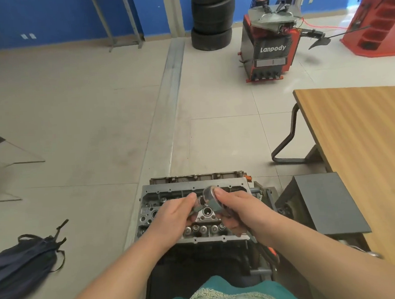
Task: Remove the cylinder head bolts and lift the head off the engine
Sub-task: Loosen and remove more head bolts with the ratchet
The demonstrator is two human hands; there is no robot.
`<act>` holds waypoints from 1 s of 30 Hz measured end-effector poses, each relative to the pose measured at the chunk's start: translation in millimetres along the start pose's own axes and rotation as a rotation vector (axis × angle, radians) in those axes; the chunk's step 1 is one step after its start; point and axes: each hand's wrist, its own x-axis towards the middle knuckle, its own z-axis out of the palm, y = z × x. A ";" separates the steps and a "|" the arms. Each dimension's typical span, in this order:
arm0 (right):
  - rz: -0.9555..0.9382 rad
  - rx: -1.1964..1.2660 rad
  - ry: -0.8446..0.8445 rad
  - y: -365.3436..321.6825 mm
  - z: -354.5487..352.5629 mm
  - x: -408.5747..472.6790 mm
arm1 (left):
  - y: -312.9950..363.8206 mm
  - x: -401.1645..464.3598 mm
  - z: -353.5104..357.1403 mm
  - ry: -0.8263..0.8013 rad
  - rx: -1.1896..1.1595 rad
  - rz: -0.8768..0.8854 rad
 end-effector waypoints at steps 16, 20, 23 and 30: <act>0.163 -0.069 0.024 -10.6 134.5 54.2 | -72.1 -33.5 -114.6 -0.244 -0.270 -0.083; 0.181 -0.224 -0.048 -16.7 150.7 56.8 | -83.7 -40.5 -129.1 -0.438 -0.348 -0.139; 0.197 -0.346 -0.034 -15.4 160.8 55.2 | -88.7 -41.7 -129.1 -0.458 -0.318 -0.112; -0.074 -0.648 0.326 -26.7 188.0 67.2 | -93.8 -15.6 -128.4 -0.246 -0.232 0.058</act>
